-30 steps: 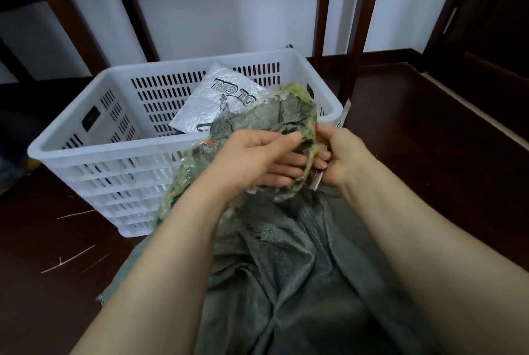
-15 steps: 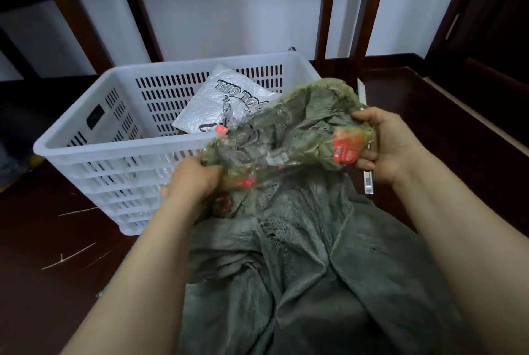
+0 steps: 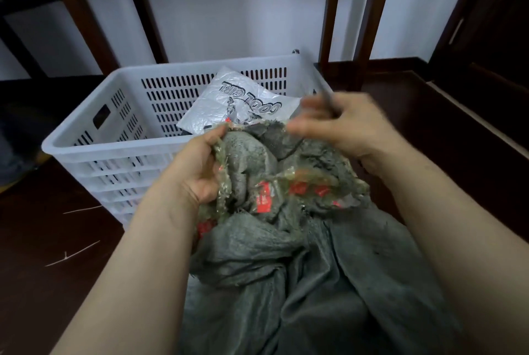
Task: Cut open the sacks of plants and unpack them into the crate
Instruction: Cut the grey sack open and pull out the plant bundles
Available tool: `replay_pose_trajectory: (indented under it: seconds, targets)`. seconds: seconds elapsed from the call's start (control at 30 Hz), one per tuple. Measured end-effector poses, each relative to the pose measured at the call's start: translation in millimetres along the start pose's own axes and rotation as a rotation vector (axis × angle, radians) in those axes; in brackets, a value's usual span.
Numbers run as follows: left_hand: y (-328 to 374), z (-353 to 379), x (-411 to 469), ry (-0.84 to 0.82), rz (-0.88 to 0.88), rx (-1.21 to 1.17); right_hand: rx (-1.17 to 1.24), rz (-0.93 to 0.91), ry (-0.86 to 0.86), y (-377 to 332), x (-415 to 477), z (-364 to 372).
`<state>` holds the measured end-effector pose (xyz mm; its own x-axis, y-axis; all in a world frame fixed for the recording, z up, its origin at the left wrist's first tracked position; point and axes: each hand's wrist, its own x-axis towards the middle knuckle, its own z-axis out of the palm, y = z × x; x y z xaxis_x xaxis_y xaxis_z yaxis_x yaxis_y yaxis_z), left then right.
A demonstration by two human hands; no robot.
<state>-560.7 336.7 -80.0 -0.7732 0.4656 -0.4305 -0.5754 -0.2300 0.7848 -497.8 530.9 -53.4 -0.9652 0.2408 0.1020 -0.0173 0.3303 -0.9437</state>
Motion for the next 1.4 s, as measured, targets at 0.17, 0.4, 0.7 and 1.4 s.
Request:
replay_pose_trajectory:
  seconds: [0.17, 0.4, 0.7, 1.4]
  targets:
    - [2, -10, -3, 0.107, -0.029, -0.147, -0.454, 0.194, -0.355, 18, -6, 15]
    - [16, -74, -9, 0.324, 0.069, -0.255, -0.33, 0.505, 0.037, 58, -10, -39]
    - [-1, -46, 3, 0.848, 0.22, 1.583, 0.188, 0.373, -0.01, 36, 17, 15]
    - [-23, 20, 58, 0.207, 0.58, 1.843, 0.674, 0.328, -0.128, 57, 56, -1]
